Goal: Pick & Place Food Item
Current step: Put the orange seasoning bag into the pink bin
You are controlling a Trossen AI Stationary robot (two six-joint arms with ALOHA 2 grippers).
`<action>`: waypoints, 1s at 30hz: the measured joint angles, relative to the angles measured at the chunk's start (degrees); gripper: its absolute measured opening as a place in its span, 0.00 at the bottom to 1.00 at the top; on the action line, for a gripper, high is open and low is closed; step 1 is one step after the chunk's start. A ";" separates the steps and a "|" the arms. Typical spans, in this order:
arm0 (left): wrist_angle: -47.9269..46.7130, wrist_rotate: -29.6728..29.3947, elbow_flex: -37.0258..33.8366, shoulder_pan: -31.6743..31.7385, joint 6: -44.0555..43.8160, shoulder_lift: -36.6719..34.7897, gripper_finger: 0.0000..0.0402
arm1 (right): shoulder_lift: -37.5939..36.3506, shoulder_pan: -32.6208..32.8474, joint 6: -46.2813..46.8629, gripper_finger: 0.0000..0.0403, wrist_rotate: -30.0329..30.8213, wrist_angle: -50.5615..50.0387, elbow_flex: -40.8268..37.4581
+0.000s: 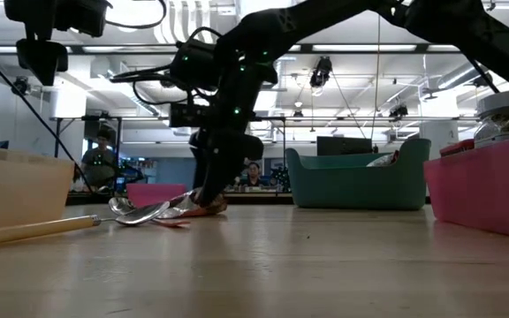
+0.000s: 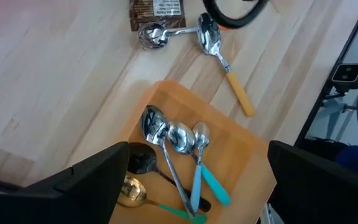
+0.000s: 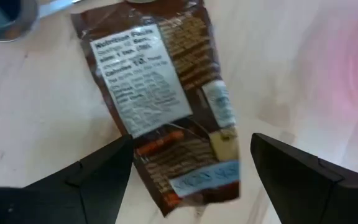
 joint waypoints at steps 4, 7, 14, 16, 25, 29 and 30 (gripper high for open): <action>0.05 -0.01 0.00 0.02 0.79 0.02 0.97 | 0.00 -0.09 0.37 0.72 0.01 -0.18 -0.95; 0.07 -0.01 0.00 0.02 0.82 0.02 0.97 | 0.07 -0.03 0.52 0.60 -0.24 -0.15 -2.03; 0.06 -0.01 0.00 0.04 0.95 0.02 0.97 | 0.07 0.14 2.48 0.34 -0.51 -0.83 -3.22; 0.07 -0.01 0.00 0.04 0.95 0.02 0.97 | 0.07 0.23 2.90 0.27 -0.45 -1.91 -2.85; 0.31 -0.69 0.00 0.04 -1.37 0.02 0.97 | -0.57 0.22 8.54 0.13 -0.64 -9.18 -1.05; 2.23 -3.93 0.00 0.04 -2.33 -0.11 0.97 | -3.35 0.22 15.43 0.14 -0.68 -9.74 -1.05; 3.13 -4.65 0.00 0.04 -2.53 -0.19 0.97 | -4.23 0.23 17.43 0.14 -0.70 -9.81 -1.05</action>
